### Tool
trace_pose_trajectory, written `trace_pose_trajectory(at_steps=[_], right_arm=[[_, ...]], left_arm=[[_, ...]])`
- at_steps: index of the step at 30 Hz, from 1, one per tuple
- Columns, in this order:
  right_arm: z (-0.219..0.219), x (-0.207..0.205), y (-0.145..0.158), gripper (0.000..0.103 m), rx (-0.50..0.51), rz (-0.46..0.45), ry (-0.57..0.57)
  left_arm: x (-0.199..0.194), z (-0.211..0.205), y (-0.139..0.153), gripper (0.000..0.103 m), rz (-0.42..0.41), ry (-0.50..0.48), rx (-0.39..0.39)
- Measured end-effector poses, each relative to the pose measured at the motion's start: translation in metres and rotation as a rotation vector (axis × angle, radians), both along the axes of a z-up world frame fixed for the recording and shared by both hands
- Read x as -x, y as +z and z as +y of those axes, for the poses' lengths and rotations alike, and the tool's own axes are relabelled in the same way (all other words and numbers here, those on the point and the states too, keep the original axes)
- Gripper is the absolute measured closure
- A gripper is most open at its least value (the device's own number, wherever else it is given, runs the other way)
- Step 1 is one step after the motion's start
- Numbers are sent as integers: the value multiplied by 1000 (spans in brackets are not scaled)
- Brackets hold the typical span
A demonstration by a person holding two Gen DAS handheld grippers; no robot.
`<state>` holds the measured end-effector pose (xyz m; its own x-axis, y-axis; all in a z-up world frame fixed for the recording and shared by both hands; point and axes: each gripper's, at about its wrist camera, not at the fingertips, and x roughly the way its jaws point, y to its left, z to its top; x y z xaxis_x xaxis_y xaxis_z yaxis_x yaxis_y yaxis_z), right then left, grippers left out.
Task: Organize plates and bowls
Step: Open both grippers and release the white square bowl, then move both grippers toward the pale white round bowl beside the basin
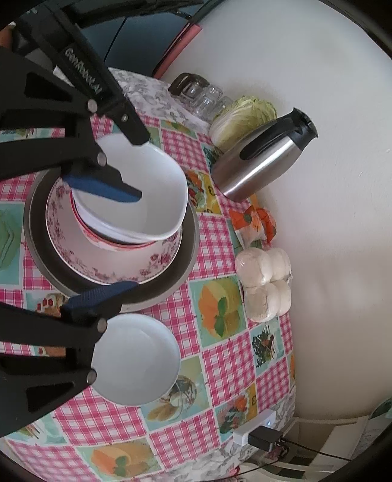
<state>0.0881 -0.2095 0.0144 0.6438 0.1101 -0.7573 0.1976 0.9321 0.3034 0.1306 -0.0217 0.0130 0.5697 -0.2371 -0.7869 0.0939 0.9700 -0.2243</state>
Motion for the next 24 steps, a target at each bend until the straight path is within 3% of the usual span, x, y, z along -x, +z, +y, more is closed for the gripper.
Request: trace_pose_trajectory(at_steps=[6, 11, 15, 18, 24], right_arm=[[-1, -1, -2, 35, 21, 14, 3], [0, -1, -2, 22, 34, 13, 6], [-2, -1, -3, 21, 45, 16, 1], [-5, 0, -3, 11, 55, 16, -7], [-9, 2, -1, 11, 46, 1, -9]], left_arm=[[-3, 8, -5, 20, 12, 43, -41], [-3, 9, -6, 1, 3, 57, -84], [-3, 10, -9, 0, -7, 66, -119], [-4, 13, -9, 0, -10, 90, -128], [-4, 21, -7, 0, -13, 128, -114]])
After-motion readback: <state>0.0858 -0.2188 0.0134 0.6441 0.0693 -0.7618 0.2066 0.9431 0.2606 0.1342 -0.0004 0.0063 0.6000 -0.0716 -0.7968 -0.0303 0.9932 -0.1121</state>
